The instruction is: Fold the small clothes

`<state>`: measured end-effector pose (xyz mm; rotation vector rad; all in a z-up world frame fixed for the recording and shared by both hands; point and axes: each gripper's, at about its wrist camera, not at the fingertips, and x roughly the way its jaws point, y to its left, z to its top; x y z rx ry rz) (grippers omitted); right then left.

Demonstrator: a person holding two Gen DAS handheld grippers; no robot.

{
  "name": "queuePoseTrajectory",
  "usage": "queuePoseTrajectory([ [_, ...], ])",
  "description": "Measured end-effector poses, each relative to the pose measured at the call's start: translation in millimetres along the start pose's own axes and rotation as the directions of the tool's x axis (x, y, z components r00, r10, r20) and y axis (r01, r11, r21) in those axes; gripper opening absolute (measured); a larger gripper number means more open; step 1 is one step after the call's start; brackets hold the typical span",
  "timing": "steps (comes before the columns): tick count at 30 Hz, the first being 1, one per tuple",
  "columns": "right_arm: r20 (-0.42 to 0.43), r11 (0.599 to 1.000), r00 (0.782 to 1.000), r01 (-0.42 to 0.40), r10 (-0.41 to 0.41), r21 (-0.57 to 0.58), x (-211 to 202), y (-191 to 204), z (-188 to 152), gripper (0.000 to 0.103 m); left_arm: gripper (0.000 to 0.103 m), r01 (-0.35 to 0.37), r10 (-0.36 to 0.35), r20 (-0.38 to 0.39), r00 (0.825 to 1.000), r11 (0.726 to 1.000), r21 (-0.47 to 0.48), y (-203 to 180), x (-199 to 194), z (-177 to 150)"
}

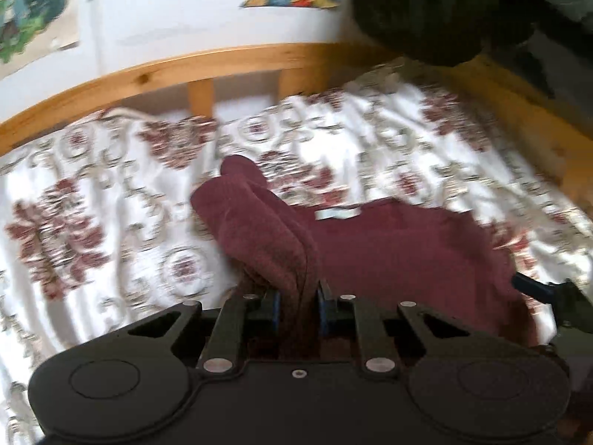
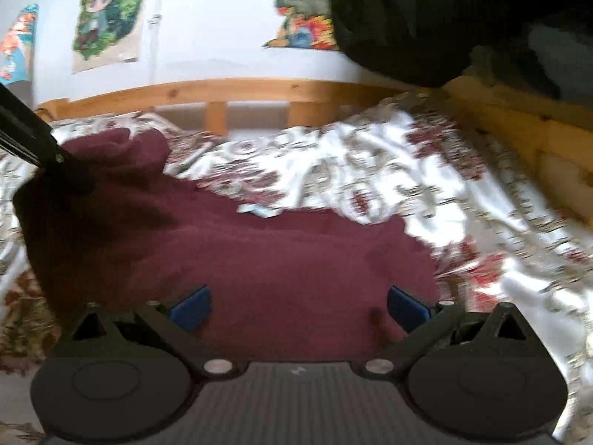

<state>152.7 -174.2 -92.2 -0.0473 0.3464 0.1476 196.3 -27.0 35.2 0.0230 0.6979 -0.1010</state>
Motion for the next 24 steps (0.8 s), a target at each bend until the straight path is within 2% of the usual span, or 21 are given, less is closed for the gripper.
queuePoseTrajectory([
  [5,0.008,0.995,0.996,0.087,-0.087,0.054,4.9,-32.0,4.3,0.103,0.019,0.116,-0.114,-0.035,0.993,0.991,0.066,-39.4,21.5,4.3],
  [10,-0.016,0.981,0.987,0.16,-0.159,0.113,11.6,-63.5,4.1,0.103,0.019,0.179,-0.162,-0.123,0.979,0.974,0.142,-69.4,47.8,-4.0],
  [15,-0.027,0.964,0.984,0.18,-0.179,0.196,13.7,-84.1,4.5,0.103,0.023,0.217,-0.201,-0.148,0.968,0.971,0.099,-67.2,49.6,-9.0],
  [18,-0.04,0.962,0.985,0.173,-0.169,0.212,16.4,-85.4,3.6,0.103,0.03,0.272,-0.263,-0.156,0.952,0.962,0.038,-58.1,48.2,-6.6],
  [21,-0.044,0.964,0.988,0.153,-0.147,0.217,16.1,-82.5,3.8,0.103,0.053,0.315,-0.309,-0.134,0.942,0.949,0.028,-55.1,38.8,-5.3],
  [23,-0.037,0.966,0.988,0.151,-0.147,0.21,14.2,-79.9,5.0,0.103,0.074,0.332,-0.327,-0.098,0.94,0.942,0.041,-54.7,28.4,-4.8],
  [24,-0.033,0.966,0.989,0.15,-0.147,0.208,13.0,-79.3,5.8,0.103,0.077,0.335,-0.331,-0.074,0.941,0.941,0.051,-53.8,22.4,-5.0],
])
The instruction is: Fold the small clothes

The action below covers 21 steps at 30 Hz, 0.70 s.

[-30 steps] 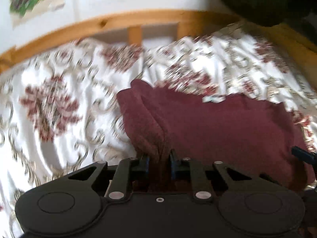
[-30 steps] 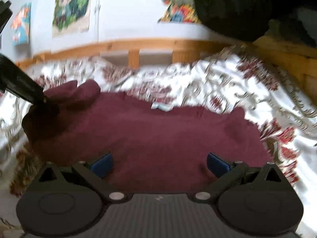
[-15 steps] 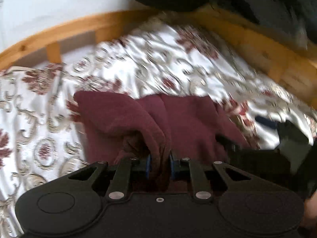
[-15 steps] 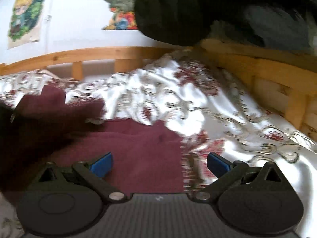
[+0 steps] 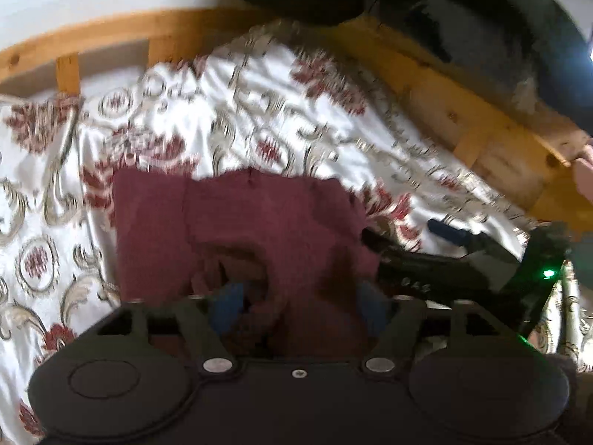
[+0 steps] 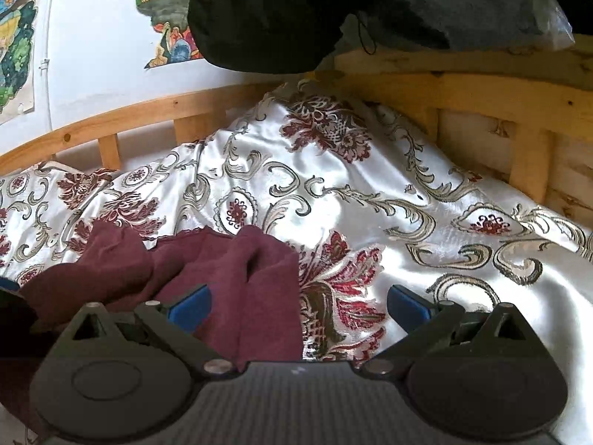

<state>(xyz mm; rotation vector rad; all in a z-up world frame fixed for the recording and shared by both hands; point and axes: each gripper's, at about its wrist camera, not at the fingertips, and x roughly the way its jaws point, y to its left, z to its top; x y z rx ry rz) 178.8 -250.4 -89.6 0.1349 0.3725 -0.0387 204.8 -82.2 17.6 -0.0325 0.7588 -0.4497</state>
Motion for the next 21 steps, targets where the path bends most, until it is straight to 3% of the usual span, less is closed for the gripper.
queuePoseTrajectory([
  [2,0.007,1.0,1.0,-0.014,0.014,0.007,-1.7,0.0,1.3,0.103,0.088,-0.005,0.004,0.054,0.999,1.0,0.02,-1.3,-13.1,-2.6],
  [6,0.008,0.994,0.996,-0.094,0.093,0.048,-4.0,0.0,3.1,0.103,0.095,-0.041,0.035,0.111,0.993,0.998,0.047,1.8,-32.6,-10.3],
  [11,0.02,0.967,0.969,-0.246,0.245,0.065,-10.3,9.0,9.2,0.103,0.099,-0.133,0.131,0.062,0.99,0.99,0.043,14.7,-28.7,-23.4],
  [16,0.013,0.881,0.89,-0.453,0.456,0.134,-7.0,11.6,28.2,0.103,0.1,-0.202,0.204,-0.024,0.979,0.978,0.054,23.2,-11.8,-42.4],
  [18,-0.02,0.83,0.843,-0.524,0.537,0.191,4.1,13.7,34.6,0.103,0.1,-0.223,0.229,-0.06,0.972,0.97,0.099,22.5,-4.0,-49.0],
  [20,-0.067,0.787,0.804,-0.555,0.59,0.271,19.6,17.5,36.0,0.103,0.1,-0.24,0.253,-0.074,0.965,0.96,0.146,20.0,1.0,-53.8],
  [21,-0.085,0.777,0.797,-0.551,0.598,0.304,26.7,19.2,35.3,0.102,0.1,-0.251,0.266,-0.071,0.961,0.953,0.171,18.3,2.1,-56.4],
])
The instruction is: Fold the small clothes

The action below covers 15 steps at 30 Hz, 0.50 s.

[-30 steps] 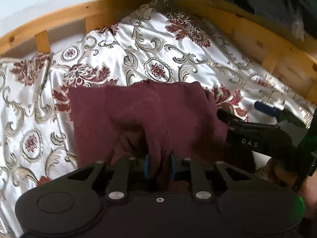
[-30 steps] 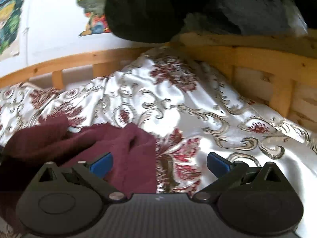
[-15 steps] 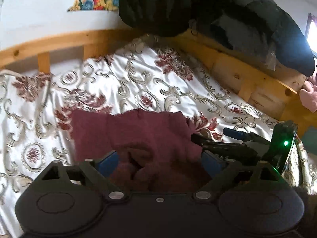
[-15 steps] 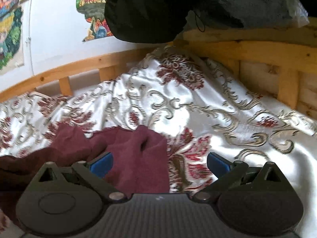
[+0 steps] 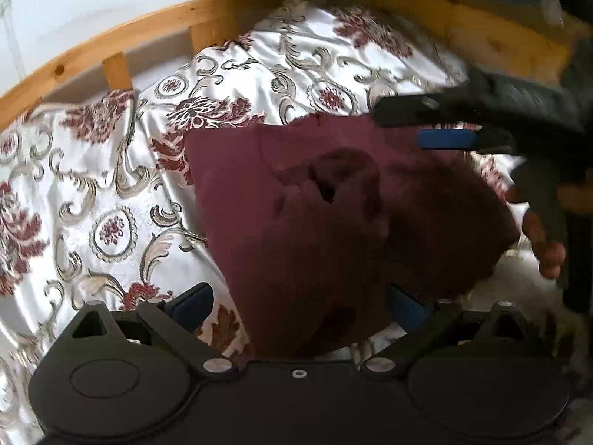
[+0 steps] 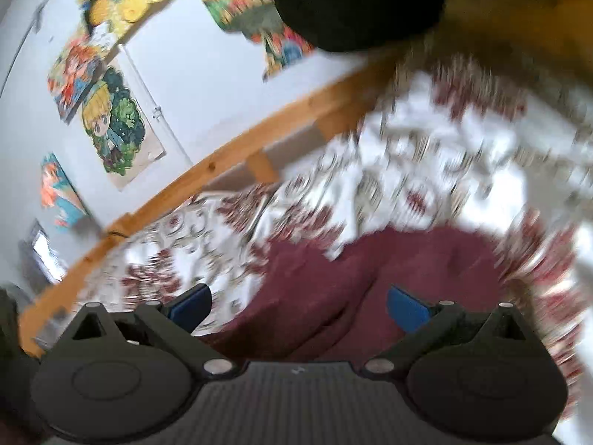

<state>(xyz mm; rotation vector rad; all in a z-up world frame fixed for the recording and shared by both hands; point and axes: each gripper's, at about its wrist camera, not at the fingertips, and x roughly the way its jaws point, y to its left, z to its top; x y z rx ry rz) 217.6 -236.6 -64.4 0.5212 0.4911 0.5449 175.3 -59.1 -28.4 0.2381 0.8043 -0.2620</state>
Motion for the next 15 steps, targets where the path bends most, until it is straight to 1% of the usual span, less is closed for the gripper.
queuePoseTrajectory([
  [2,-0.013,0.999,0.999,0.029,-0.029,0.03,9.3,-1.7,-0.5,0.098,0.098,-0.041,0.041,0.012,0.999,0.998,0.047,-5.7,0.9,-2.2],
  [3,-0.014,0.998,0.999,0.038,-0.037,0.04,13.1,-2.4,-1.6,0.093,0.096,-0.062,0.061,0.022,0.998,0.996,0.067,-8.1,0.5,-2.8],
  [5,-0.033,0.998,0.999,0.031,-0.03,0.057,20.5,-2.8,-3.0,0.088,0.085,-0.107,0.102,0.042,0.994,0.988,0.113,-13.5,0.6,-2.2],
  [6,-0.043,0.998,0.999,0.023,-0.021,0.057,25.0,-2.5,-3.4,0.085,0.081,-0.122,0.116,0.049,0.992,0.983,0.138,-16.2,0.9,-2.2],
  [8,-0.06,0.998,0.998,0.023,-0.02,0.056,32.8,-3.1,-7.0,0.082,0.067,-0.137,0.129,0.058,0.99,0.975,0.177,-22.4,0.7,-0.3],
  [9,-0.072,0.998,0.997,0.024,-0.019,0.063,35.8,-5.1,-8.0,0.08,0.063,-0.145,0.135,0.064,0.989,0.97,0.194,-25.6,0.8,-0.4],
  [10,-0.08,0.997,0.997,0.025,-0.019,0.075,39.2,-7.6,-9.4,0.077,0.052,-0.152,0.141,0.069,0.988,0.966,0.21,-29.4,0.7,-0.4],
  [11,-0.083,0.996,0.996,0.028,-0.02,0.089,41.7,-11.0,-10.9,0.076,0.048,-0.162,0.149,0.075,0.986,0.96,0.227,-33.4,0.9,-0.3],
  [12,-0.088,0.994,0.996,0.032,-0.023,0.101,44.0,-14.6,-11.8,0.071,0.046,-0.168,0.154,0.078,0.985,0.956,0.239,-36.1,1.6,-0.1],
  [13,-0.093,0.993,0.995,0.036,-0.025,0.113,44.9,-18.1,-13.1,0.063,0.041,-0.169,0.154,0.08,0.985,0.955,0.244,-37.9,2.2,0.3],
  [14,-0.093,0.992,0.995,0.038,-0.026,0.124,45.6,-20.8,-14.7,0.06,0.035,-0.164,0.149,0.079,0.986,0.957,0.241,-39.5,1.9,1.2],
  [15,-0.09,0.99,0.996,0.037,-0.025,0.134,46.0,-23.5,-16.0,0.053,0.033,-0.155,0.14,0.079,0.987,0.959,0.235,-40.3,1.8,2.3],
])
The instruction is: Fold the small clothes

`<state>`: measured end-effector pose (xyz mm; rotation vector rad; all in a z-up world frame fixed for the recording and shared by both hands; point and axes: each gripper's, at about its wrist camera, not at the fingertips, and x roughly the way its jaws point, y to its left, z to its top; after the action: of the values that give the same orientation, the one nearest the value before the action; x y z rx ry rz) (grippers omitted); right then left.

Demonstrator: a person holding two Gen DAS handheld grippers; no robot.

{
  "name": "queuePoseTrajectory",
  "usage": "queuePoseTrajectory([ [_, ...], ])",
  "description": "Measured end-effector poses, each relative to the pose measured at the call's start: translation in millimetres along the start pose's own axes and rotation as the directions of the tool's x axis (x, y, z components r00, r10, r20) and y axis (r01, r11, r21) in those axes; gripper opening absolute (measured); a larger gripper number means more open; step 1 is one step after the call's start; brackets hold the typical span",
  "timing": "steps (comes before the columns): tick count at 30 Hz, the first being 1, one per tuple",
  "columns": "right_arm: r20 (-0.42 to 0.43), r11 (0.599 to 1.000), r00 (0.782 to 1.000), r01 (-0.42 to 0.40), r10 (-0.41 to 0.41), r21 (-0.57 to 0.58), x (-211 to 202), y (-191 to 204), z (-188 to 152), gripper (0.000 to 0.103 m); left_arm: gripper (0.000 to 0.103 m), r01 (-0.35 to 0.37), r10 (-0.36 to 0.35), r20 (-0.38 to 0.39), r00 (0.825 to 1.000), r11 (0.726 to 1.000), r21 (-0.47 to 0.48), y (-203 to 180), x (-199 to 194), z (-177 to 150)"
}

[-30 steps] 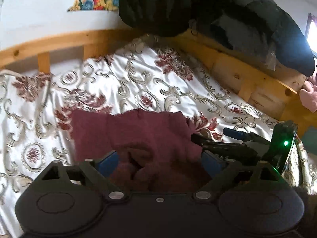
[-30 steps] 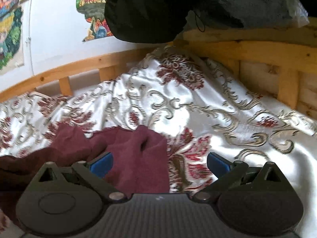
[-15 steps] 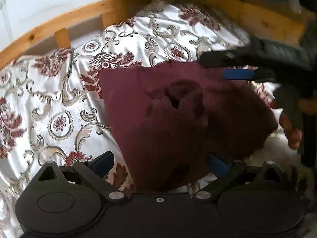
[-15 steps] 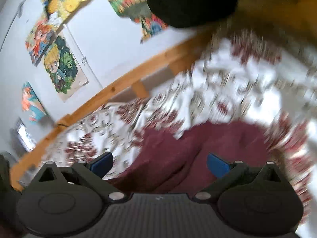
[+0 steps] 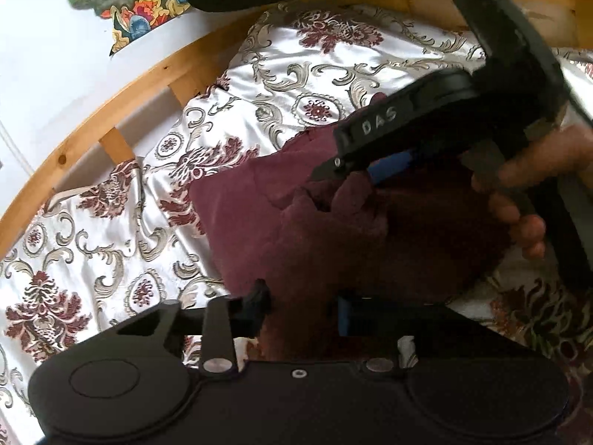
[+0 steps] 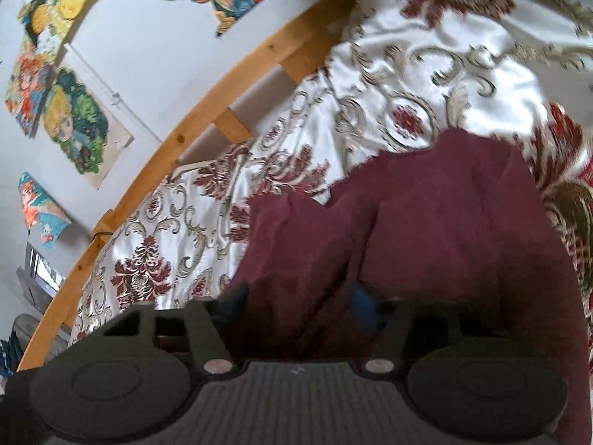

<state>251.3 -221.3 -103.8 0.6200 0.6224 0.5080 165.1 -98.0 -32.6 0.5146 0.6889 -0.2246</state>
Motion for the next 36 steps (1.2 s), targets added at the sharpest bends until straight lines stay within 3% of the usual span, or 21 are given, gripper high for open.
queuePoseTrajectory([
  [4,0.018,1.0,1.0,-0.022,0.022,0.012,-0.6,-6.0,-2.3,0.026,0.025,0.034,-0.034,0.009,0.999,0.999,-0.036,-1.4,0.5,7.3],
  [7,0.045,1.0,0.999,-0.017,0.017,-0.012,-5.2,-5.1,-0.9,0.018,0.023,0.051,-0.051,0.02,0.999,0.998,-0.041,-5.0,-0.1,10.5],
  [21,0.188,0.987,0.981,0.068,-0.04,-0.147,-50.4,4.9,23.1,0.016,0.021,0.147,-0.145,0.099,0.985,0.989,-0.015,-29.1,-12.8,32.1],
  [30,0.215,0.976,0.972,0.131,-0.093,-0.171,-71.1,1.0,28.9,0.016,0.021,0.176,-0.177,0.11,0.978,0.984,0.012,-50.0,-10.9,40.0],
  [36,0.21,0.981,0.971,0.145,-0.117,-0.125,-80.1,-3.1,26.6,0.016,0.021,0.198,-0.2,0.11,0.974,0.98,0.028,-59.8,-8.1,39.2],
])
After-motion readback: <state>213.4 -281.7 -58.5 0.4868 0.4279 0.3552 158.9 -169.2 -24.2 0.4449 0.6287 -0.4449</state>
